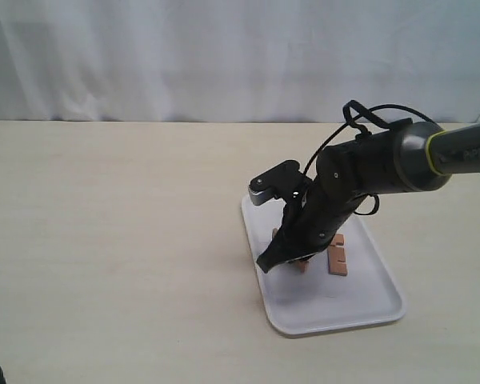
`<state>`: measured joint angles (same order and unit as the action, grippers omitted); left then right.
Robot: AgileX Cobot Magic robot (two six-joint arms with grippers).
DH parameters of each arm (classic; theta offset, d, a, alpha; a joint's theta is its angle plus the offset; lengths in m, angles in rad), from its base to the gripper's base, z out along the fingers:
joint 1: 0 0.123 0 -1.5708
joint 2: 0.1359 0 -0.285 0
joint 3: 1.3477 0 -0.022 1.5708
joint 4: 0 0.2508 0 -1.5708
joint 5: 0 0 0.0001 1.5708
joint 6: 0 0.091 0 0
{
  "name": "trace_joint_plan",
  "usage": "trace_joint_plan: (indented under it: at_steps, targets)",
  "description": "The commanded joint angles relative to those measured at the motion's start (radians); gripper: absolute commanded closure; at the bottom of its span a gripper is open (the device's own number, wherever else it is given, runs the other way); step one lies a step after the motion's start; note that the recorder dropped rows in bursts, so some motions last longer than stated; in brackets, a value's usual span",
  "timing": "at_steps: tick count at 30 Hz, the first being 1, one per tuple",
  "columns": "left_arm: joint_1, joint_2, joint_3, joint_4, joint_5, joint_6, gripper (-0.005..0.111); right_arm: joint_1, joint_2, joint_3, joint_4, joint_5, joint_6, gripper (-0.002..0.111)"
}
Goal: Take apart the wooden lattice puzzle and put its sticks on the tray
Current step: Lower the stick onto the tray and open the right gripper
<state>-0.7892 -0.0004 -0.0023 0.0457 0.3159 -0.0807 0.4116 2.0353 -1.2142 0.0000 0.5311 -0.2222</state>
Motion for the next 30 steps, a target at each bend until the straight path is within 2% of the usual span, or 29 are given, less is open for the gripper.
trace_joint_plan:
  at_steps: [1,12,18,25,30]
  targets:
    - [-0.003,0.0,0.002,-0.004,-0.007,-0.003,0.107,-0.007,-0.002,-0.006,-0.049,-0.008,0.052,0.104]
    - [-0.003,0.0,0.002,-0.004,-0.007,-0.003,0.107,-0.007,0.006,-0.006,-0.084,-0.008,0.054,0.102]
    - [-0.003,0.0,0.002,-0.004,-0.007,-0.003,0.107,-0.007,0.009,-0.006,-0.094,0.005,0.056,0.085]
    - [-0.003,0.0,0.002,-0.004,-0.007,-0.003,0.107,-0.007,0.009,-0.006,-0.094,0.005,0.058,0.059]
    - [-0.003,0.0,0.002,-0.004,-0.007,-0.003,0.107,-0.007,0.009,-0.006,-0.094,-0.005,0.058,0.051]
